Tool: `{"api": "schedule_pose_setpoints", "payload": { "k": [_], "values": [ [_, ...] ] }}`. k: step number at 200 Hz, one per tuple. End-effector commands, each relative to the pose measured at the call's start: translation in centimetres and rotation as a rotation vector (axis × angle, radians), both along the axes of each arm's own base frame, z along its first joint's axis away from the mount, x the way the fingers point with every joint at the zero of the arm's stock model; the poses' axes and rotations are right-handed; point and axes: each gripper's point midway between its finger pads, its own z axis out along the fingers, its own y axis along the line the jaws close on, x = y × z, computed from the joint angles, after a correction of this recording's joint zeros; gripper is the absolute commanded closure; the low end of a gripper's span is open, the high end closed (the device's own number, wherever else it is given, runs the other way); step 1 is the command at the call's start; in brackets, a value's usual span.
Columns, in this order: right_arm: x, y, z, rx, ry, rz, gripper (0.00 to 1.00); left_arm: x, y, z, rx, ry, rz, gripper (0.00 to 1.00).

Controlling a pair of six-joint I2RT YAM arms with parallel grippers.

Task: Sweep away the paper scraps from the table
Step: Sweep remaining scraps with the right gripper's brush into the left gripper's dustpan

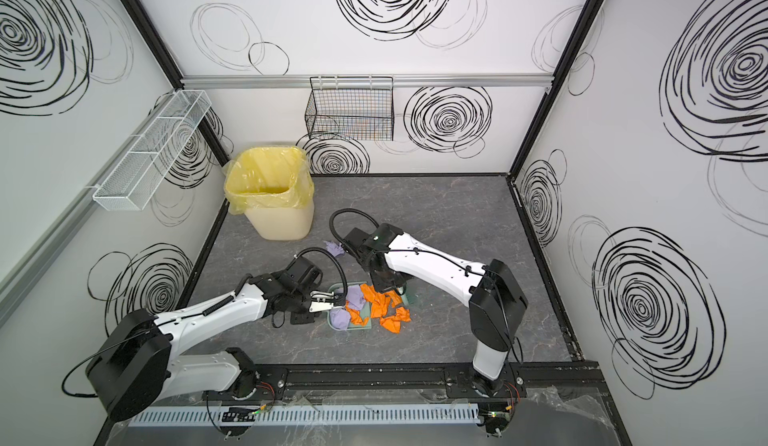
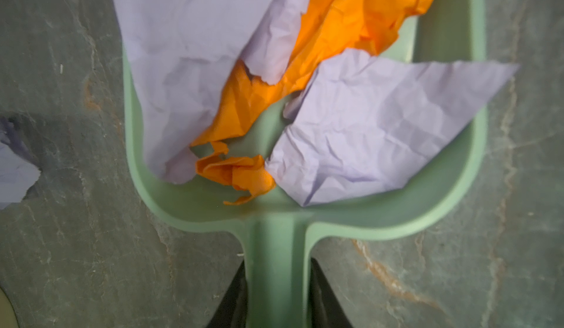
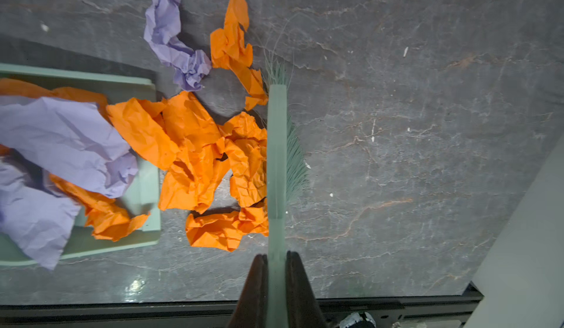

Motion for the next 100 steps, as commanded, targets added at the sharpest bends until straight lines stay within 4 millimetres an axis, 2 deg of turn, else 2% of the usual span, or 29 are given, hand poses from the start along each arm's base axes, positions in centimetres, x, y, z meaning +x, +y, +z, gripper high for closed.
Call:
{"api": "schedule_pose_setpoints", "payload": {
  "k": [1,28,100],
  "values": [
    [-0.6,1.9,0.2,0.07,0.03,-0.075,1.0,-0.3,0.1,-0.8,0.027,0.021,0.006,1.0],
    [-0.6,3.8,1.0,0.136,0.033,-0.058,1.0,-0.1,-0.1,-0.8,0.022,0.019,0.009,1.0],
    [-1.4,6.5,1.4,0.171,0.05,0.016,1.0,0.8,-1.0,-1.0,-0.01,0.015,0.038,1.0]
  ]
}}
